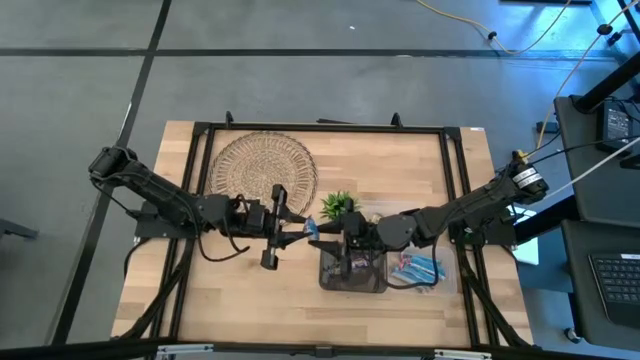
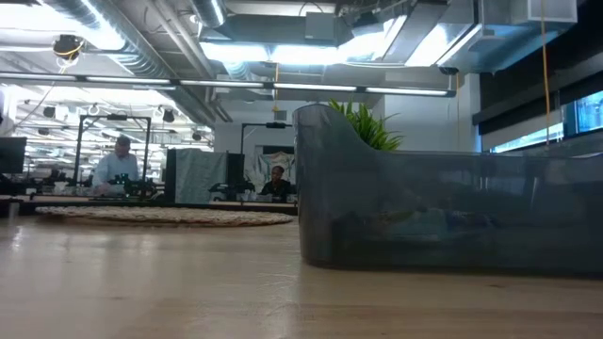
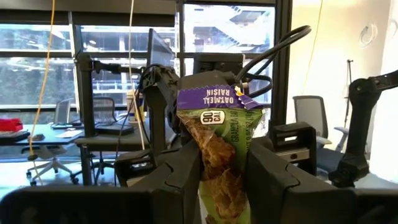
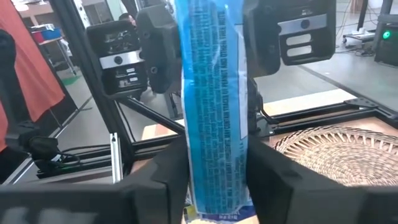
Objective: Pick and place Granola Bars by type
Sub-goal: Put the violet granola bar into the black bin, then return to Home Position
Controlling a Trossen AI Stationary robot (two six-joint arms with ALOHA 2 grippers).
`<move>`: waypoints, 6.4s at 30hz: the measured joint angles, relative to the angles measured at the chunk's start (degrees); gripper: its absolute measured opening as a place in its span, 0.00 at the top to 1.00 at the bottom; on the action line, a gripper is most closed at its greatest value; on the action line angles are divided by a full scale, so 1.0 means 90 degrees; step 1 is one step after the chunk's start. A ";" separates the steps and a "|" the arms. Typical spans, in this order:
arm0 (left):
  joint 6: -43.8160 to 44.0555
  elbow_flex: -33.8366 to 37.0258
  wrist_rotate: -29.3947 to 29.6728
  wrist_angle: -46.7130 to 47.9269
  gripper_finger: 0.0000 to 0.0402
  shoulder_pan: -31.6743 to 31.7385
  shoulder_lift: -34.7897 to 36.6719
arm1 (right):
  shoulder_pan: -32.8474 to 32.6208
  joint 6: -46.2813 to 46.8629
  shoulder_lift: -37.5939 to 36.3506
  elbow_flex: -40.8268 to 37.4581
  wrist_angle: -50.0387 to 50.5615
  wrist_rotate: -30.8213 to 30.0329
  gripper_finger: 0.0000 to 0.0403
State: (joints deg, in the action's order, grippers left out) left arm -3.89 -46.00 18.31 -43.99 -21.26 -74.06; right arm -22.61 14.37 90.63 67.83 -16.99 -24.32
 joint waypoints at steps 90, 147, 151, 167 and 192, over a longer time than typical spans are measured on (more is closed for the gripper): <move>0.3811 -0.0002 -0.0608 0.7525 0.52 -0.0293 0.1353 | -0.0199 0.2524 0.0343 0.0137 0.5817 0.2415 0.63; 0.2695 0.4384 -0.0157 0.5872 0.52 0.2525 0.8225 | 0.2042 0.0217 -0.8934 -0.5081 0.3301 0.1644 0.63; 0.2707 0.4746 -0.0207 0.5320 0.52 0.2626 0.8225 | 0.2042 0.0227 -0.9122 -0.5081 0.3450 0.1642 0.63; 0.2689 0.4872 -0.0500 0.5100 0.52 0.3210 0.8216 | 0.2042 0.0053 -0.9763 -0.5187 0.3905 0.1151 0.63; 0.2629 0.4872 -0.0500 0.5102 0.52 0.3502 0.8213 | 0.2042 -0.0353 -1.0059 -0.7497 0.0942 0.1005 0.63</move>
State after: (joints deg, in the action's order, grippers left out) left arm 19.77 -2.15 13.80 1.93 10.26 -0.14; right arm -4.23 11.20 0.10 0.36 -8.52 -15.27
